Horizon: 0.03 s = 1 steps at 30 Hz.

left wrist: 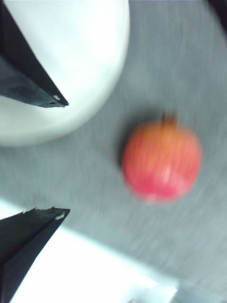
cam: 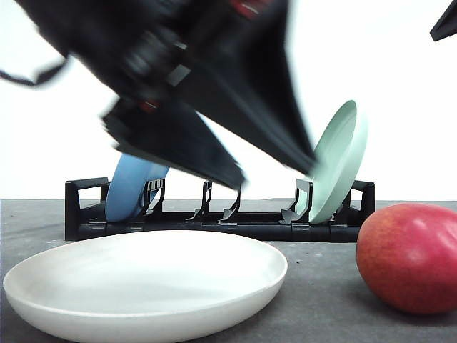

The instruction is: Place pomegranate in white plate

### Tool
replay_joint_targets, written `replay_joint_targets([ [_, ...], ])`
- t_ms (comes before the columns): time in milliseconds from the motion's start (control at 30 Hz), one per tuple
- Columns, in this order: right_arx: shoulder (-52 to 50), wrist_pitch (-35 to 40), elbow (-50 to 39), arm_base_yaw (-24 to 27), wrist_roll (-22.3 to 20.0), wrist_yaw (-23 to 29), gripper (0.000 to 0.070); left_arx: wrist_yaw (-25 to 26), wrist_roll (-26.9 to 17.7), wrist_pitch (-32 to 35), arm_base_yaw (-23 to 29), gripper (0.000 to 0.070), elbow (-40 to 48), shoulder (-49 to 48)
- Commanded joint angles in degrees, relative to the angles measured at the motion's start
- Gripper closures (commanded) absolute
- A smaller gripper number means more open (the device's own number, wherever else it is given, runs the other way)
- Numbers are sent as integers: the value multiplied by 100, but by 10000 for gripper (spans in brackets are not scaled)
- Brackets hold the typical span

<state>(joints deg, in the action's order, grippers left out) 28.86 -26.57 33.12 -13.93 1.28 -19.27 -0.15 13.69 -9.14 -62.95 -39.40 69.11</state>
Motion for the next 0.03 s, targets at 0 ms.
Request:
replay_joint_targets([
  [0, 15, 30, 85, -24, -42, 17, 333, 10, 92, -221, 254, 303, -87, -286],
])
